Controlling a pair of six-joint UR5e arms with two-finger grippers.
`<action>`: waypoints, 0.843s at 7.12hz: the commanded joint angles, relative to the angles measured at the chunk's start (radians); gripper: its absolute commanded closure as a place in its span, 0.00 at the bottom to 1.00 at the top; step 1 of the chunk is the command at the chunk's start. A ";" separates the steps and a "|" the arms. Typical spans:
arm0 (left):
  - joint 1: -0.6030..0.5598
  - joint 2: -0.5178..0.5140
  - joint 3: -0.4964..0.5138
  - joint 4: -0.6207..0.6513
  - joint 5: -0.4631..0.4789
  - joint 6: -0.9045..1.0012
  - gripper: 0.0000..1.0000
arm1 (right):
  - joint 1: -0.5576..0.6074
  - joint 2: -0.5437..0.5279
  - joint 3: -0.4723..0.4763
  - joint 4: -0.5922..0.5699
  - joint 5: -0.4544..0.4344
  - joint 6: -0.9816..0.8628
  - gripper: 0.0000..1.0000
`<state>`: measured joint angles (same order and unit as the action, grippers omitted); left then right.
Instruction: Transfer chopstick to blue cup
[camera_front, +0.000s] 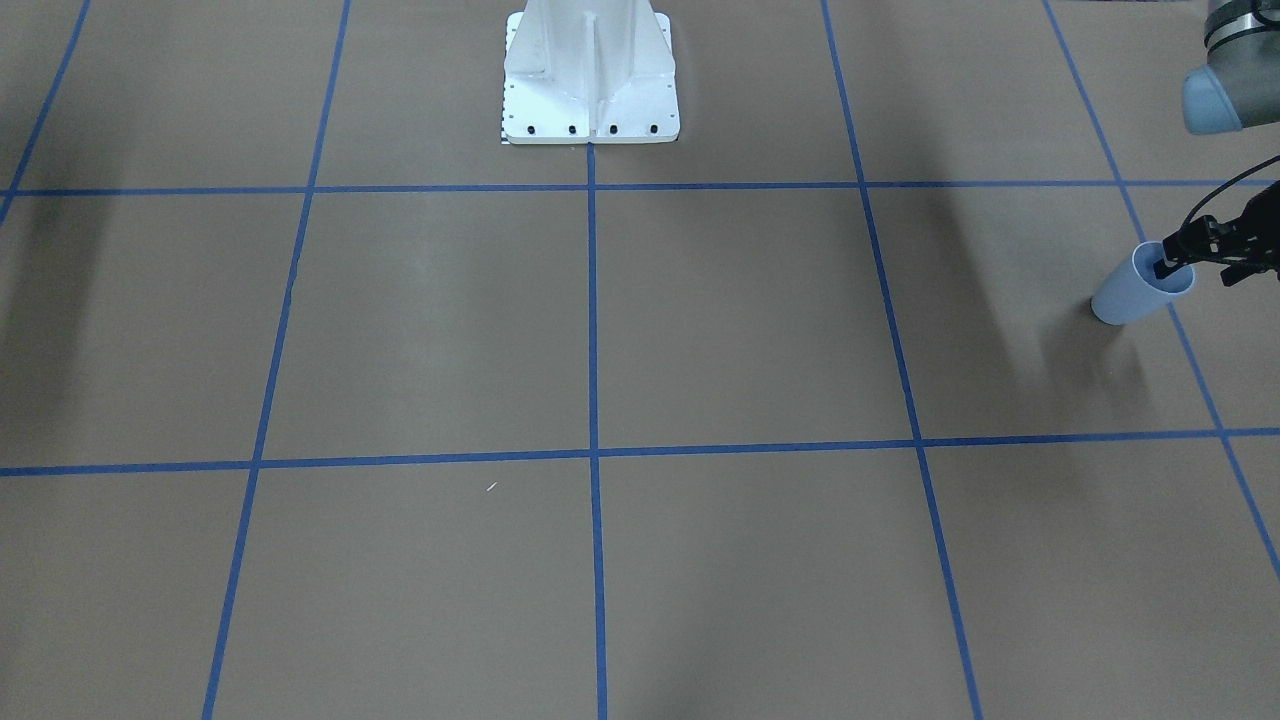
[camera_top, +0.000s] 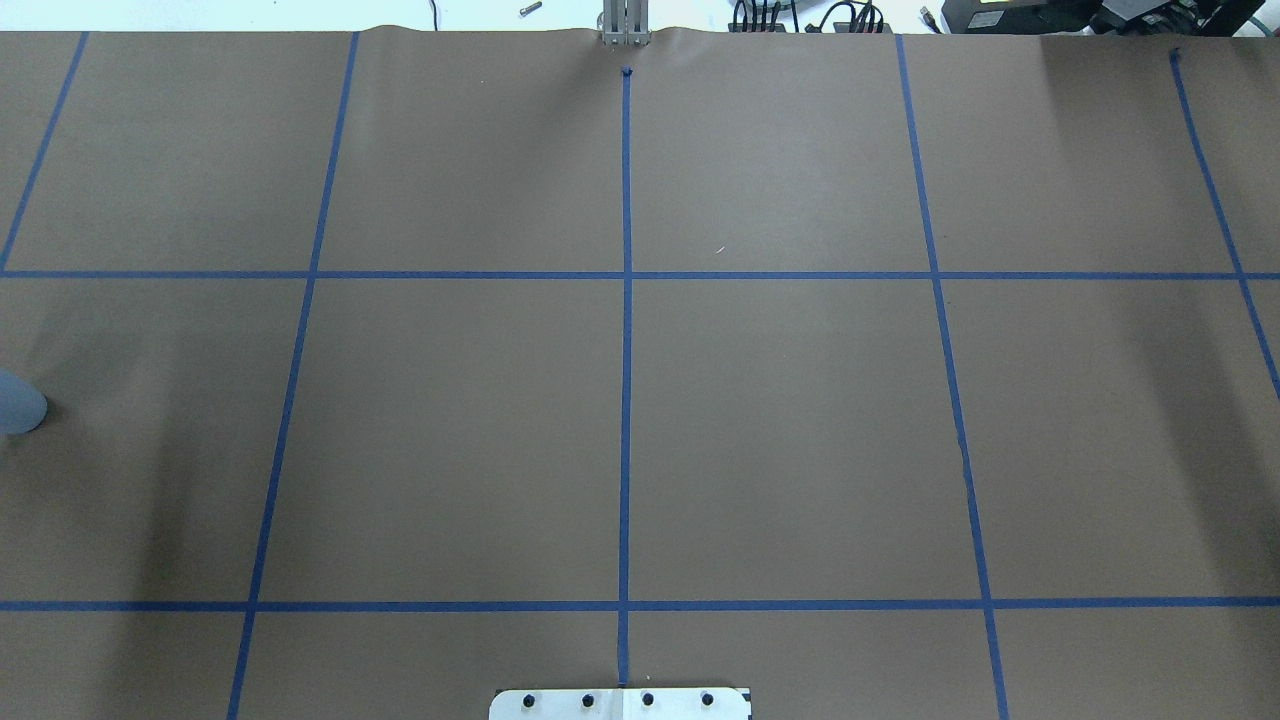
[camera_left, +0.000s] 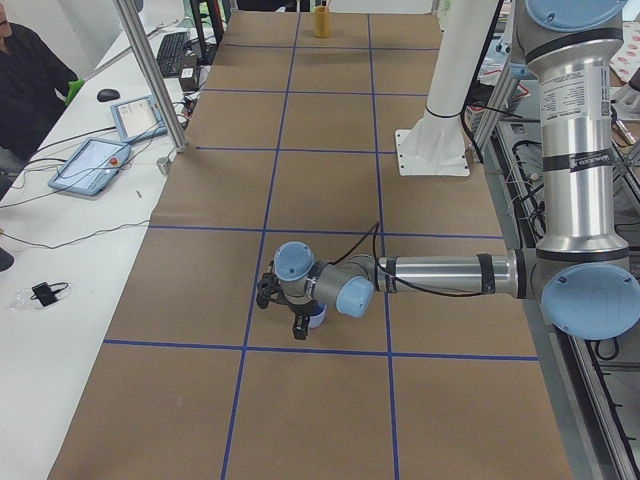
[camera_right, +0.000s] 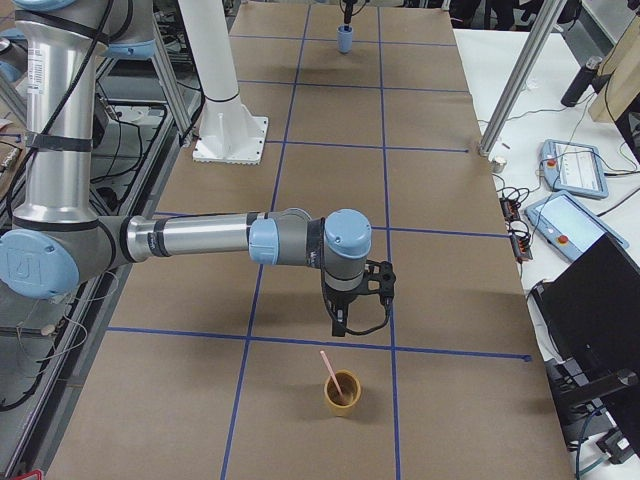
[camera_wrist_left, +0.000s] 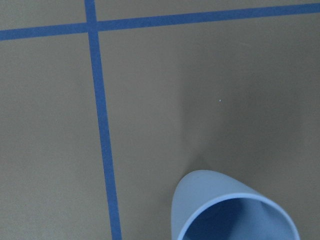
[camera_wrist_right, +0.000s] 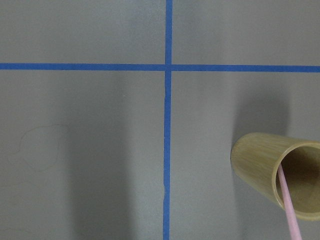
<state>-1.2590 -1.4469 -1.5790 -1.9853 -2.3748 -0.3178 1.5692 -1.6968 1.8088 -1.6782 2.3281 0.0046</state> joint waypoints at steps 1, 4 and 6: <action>0.001 -0.024 0.019 0.003 -0.001 -0.019 0.42 | 0.000 -0.001 0.001 0.000 0.002 0.000 0.00; 0.001 -0.024 -0.010 0.008 -0.080 -0.056 1.00 | 0.000 -0.001 0.001 0.000 0.002 -0.002 0.00; -0.008 -0.007 -0.099 0.025 -0.103 -0.084 1.00 | 0.005 -0.001 0.006 -0.005 0.002 -0.005 0.00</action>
<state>-1.2617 -1.4620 -1.6245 -1.9725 -2.4609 -0.3894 1.5716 -1.6980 1.8110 -1.6797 2.3299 0.0013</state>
